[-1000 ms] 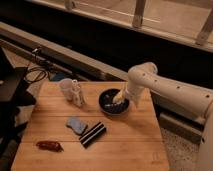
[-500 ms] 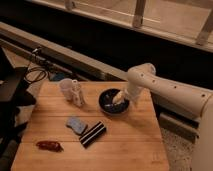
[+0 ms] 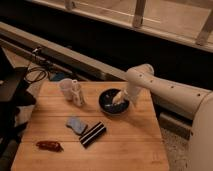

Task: Pick up the ceramic bowl

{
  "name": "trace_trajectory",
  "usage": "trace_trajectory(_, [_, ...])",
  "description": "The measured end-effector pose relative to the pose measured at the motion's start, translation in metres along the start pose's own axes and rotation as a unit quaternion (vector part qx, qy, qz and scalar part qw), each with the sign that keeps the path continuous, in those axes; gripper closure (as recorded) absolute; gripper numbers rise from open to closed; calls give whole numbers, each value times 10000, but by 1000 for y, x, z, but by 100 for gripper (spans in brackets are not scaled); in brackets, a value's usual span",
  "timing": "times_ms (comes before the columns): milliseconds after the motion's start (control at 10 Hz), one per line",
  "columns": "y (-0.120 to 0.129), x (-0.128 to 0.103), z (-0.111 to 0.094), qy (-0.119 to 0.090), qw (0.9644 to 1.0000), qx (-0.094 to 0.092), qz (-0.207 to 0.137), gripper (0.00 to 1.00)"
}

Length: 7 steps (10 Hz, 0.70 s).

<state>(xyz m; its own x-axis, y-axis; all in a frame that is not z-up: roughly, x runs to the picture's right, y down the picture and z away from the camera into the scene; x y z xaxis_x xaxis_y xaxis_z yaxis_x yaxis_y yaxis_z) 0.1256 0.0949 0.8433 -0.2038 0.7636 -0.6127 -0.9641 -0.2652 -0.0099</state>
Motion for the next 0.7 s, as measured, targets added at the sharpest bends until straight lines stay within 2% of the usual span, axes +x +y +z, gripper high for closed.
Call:
trace_trajectory(400, [-3, -3, 5, 36, 10000, 20, 47, 20])
trace_trajectory(700, [-10, 1, 34, 313, 9994, 27, 167, 20])
